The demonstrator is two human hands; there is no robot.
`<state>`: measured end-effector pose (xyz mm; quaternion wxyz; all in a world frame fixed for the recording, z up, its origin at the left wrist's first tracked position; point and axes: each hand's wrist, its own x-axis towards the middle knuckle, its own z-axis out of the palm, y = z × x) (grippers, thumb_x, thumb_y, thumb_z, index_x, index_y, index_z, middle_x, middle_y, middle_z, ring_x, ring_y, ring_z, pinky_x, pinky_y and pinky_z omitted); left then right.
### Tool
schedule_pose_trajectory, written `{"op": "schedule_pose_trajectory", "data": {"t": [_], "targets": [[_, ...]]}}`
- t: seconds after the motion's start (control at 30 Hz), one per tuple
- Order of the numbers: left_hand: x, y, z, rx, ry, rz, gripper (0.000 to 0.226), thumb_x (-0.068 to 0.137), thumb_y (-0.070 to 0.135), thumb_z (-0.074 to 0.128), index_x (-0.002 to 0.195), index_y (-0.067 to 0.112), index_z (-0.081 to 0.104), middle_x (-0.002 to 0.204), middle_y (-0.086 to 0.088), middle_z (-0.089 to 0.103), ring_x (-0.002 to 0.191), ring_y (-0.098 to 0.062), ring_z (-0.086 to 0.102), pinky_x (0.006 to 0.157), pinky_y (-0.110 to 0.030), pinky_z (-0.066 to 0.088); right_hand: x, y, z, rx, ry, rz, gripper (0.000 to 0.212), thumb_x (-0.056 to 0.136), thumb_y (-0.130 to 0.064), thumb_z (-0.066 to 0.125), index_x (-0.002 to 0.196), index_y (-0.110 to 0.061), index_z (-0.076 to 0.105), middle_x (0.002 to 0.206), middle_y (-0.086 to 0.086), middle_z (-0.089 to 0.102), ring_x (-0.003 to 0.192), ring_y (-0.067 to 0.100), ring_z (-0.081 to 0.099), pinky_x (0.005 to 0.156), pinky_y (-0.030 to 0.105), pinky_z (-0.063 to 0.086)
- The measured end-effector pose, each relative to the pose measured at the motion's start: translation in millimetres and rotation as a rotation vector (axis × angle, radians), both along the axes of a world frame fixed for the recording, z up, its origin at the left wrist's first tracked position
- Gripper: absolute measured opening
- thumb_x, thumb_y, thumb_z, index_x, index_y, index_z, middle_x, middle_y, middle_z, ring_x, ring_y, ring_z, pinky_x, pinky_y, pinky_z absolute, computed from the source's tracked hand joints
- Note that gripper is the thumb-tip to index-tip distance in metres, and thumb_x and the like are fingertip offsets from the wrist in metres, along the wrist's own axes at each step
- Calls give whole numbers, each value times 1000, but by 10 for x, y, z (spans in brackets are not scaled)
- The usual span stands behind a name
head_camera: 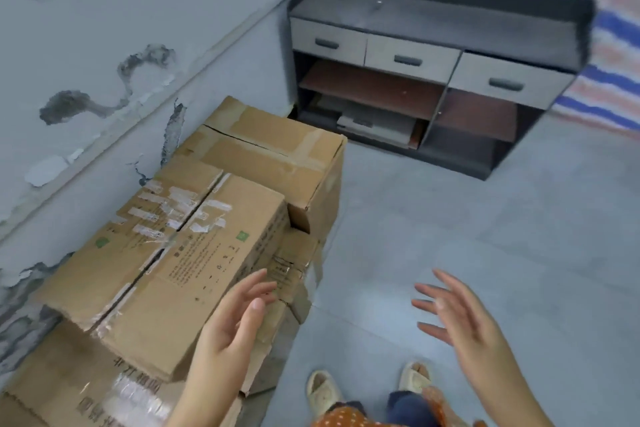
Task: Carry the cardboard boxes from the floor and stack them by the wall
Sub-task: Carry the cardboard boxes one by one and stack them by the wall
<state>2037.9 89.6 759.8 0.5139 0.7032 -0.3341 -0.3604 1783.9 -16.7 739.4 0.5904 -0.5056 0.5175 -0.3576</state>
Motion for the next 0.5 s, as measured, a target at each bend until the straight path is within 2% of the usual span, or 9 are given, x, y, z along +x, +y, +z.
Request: {"op": "schedule_pose_trajectory", "data": {"t": [0.1, 0.23, 0.3, 0.4, 0.5], "targets": [[-214, -75, 49, 10, -16, -144, 47, 80, 51, 49, 122, 31, 59, 112, 11, 69, 105, -6, 64, 91, -35, 48, -315, 266, 66, -29, 21, -143, 47, 78, -35, 52, 123, -26, 55, 111, -3, 69, 100, 13, 67, 84, 34, 56], [-608, -121, 58, 10, 3, -299, 50, 78, 49, 50, 122, 28, 59, 112, 10, 69, 105, -7, 65, 94, -37, 48, -823, 710, 77, -67, 62, -317, 35, 89, -27, 49, 123, -32, 55, 110, -12, 69, 102, 10, 66, 85, 32, 55], [-896, -115, 53, 4, 1, -386, 45, 79, 42, 49, 120, 27, 60, 111, 10, 69, 103, -8, 65, 92, -35, 50, -1134, 1004, 80, -75, 73, -429, 35, 89, -28, 49, 123, -34, 55, 111, -14, 68, 102, 9, 66, 85, 31, 54], [-1438, -79, 37, -30, 10, -525, 32, 87, 26, 47, 115, 27, 61, 107, 4, 71, 97, -9, 67, 84, -25, 55, -1632, 1538, 96, -78, 69, -620, 45, 77, -41, 51, 122, -36, 54, 110, -16, 68, 102, 10, 66, 83, 32, 56], [-2151, 53, 1, -61, 27, -686, 32, 93, 7, 43, 118, 21, 58, 104, -4, 70, 93, -11, 68, 78, -21, 55, -2162, 2214, 81, -67, 43, -822, 46, 76, -39, 52, 122, -35, 55, 109, -14, 68, 102, 12, 67, 80, 36, 57]]}}
